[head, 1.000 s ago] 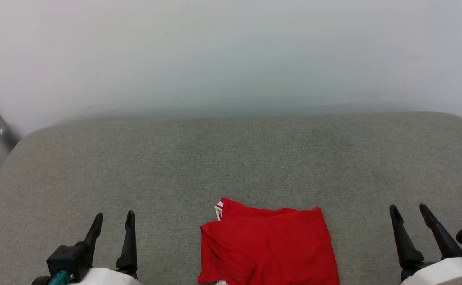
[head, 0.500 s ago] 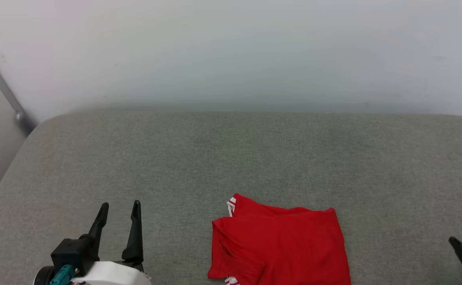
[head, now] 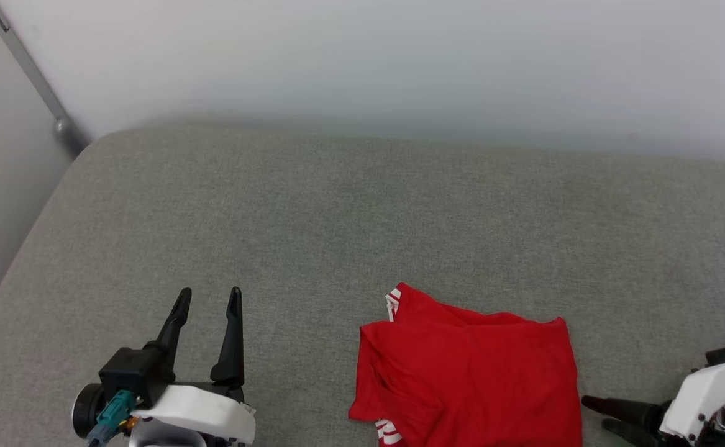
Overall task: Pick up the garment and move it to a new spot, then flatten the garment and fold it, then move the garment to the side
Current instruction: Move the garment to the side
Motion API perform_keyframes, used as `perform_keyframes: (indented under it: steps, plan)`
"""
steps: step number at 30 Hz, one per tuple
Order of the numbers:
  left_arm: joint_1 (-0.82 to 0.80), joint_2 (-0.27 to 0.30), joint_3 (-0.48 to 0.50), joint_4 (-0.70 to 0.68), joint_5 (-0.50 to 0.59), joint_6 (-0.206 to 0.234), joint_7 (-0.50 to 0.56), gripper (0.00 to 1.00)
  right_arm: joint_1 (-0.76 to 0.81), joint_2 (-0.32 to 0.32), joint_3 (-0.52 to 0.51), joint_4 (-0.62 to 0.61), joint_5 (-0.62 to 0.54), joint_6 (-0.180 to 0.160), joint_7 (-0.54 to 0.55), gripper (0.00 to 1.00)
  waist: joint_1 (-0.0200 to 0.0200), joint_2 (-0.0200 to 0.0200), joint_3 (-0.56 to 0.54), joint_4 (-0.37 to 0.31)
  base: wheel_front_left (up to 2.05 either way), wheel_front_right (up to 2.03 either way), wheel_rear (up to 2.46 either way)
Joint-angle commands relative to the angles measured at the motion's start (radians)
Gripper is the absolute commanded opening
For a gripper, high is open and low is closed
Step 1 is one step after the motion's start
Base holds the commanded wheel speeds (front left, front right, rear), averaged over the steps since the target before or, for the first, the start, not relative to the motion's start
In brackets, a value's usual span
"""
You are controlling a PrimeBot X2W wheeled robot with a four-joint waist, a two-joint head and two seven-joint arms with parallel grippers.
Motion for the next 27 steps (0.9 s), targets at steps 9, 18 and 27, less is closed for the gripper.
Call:
perform_keyframes:
  steps: [9,18,27]
  plan:
    - [-0.060,-0.021,-0.017,0.031,0.015,-0.027,-0.004,1.00,-0.089,0.029,0.085,0.128,0.158,0.000,-0.017,1.00,0.0000,0.0000,0.054,0.041,0.00,0.00,0.00]
    - [-0.044,-0.026,-0.013,0.053,0.017,-0.032,-0.004,1.00,-0.098,0.005,0.204,0.113,0.194,0.000,-0.074,0.00,0.0000,0.0000,0.024,0.028,0.00,0.00,0.00]
    - [-0.001,-0.021,-0.014,0.058,0.010,-0.030,-0.003,1.00,-0.064,-0.132,0.467,-0.002,0.023,0.000,-0.227,0.00,0.0000,0.0000,-0.058,-0.082,0.00,0.00,0.00]
